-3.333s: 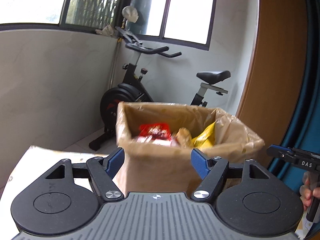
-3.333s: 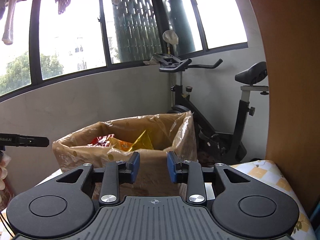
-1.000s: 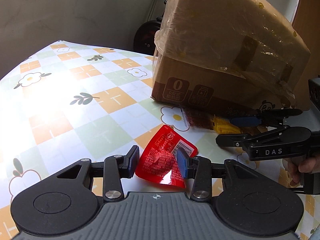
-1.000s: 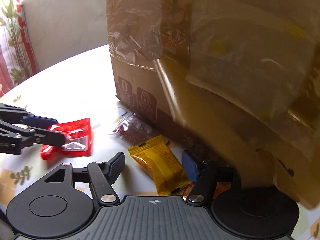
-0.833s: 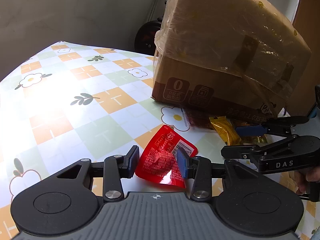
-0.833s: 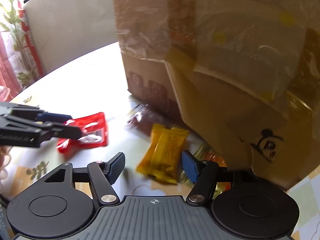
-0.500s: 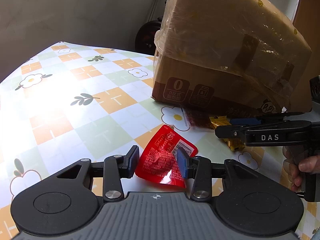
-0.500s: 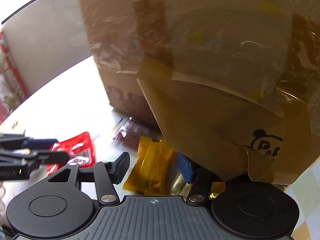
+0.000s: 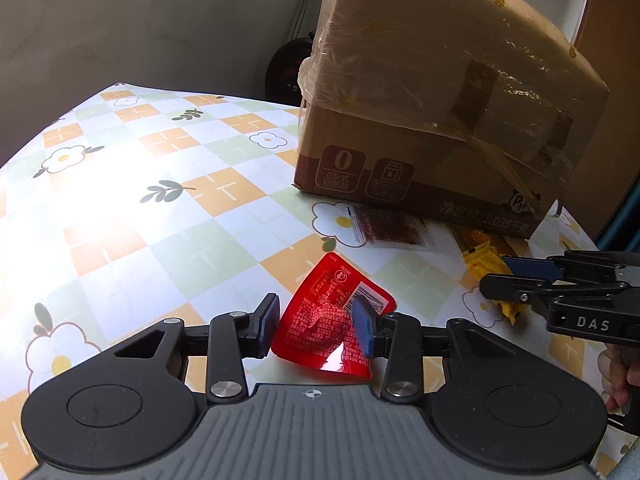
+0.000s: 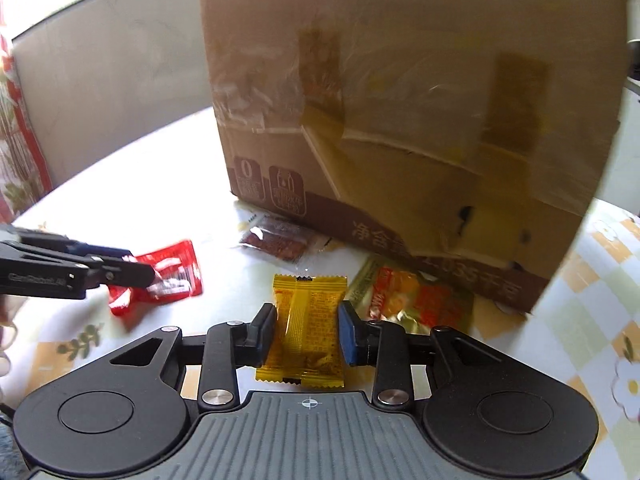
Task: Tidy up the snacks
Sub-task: 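Grasp the red candy wrapper with left tool while right tool grasps yellow candy packet, then lift the red wrapper with left tool while right tool carries yellow packet over box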
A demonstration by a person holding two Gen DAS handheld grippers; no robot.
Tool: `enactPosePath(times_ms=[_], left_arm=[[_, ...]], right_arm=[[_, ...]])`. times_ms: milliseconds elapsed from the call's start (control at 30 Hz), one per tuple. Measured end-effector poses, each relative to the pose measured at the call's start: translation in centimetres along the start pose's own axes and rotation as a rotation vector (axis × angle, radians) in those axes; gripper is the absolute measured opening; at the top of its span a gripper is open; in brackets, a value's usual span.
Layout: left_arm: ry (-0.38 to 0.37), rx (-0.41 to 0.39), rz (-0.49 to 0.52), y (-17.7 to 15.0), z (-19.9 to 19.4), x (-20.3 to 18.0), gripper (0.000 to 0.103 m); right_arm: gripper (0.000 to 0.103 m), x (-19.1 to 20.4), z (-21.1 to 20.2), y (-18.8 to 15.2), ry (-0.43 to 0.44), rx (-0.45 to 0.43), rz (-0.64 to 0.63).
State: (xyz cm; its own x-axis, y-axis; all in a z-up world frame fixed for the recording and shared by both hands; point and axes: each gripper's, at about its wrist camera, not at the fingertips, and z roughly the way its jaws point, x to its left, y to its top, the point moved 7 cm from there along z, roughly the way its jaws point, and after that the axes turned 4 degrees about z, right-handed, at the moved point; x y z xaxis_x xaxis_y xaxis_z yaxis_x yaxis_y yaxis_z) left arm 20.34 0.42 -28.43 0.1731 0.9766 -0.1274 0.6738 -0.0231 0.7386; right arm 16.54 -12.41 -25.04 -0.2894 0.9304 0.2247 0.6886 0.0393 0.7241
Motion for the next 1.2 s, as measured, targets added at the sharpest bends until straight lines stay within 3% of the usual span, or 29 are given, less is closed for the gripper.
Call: enactPosePath(times_ms=[200,433,667,900,1067,1200], left_arm=[[-0.017,-0.056,0.014,0.7,-2.0,-0.7,0.040],[-0.020,-0.063,0.011,0.8,-2.3,-1.2,0.040],[-0.044,-0.161,0.000,3.2,-5.0,-1.5,0.040],[-0.094,-0.329,0.020,8.7,-8.8,-3.0,0.040],[-0.136,-0.463,0.057,15.2,-10.8,-4.3,0.040],[-0.151,-0.525,0.111,20.8,-9.8,-6.4,0.040]], right_arm=[[0.031,-1.2,-4.0,0.0,0.018,-0.063,0.031],[0.031,-1.8,-5.2,-0.1,0.013,-0.078,0.060],[0.031,-0.9,-6.2,1.4,0.036,-0.134,0.033],[0.031,-0.3,-9.7,6.1,0.065,-0.282,0.024],[0.031,-1.9,-12.1,11.5,0.075,-0.404,0.053],[0.031,-4.2,-12.1,15.9,0.017,-0.463,0.033]])
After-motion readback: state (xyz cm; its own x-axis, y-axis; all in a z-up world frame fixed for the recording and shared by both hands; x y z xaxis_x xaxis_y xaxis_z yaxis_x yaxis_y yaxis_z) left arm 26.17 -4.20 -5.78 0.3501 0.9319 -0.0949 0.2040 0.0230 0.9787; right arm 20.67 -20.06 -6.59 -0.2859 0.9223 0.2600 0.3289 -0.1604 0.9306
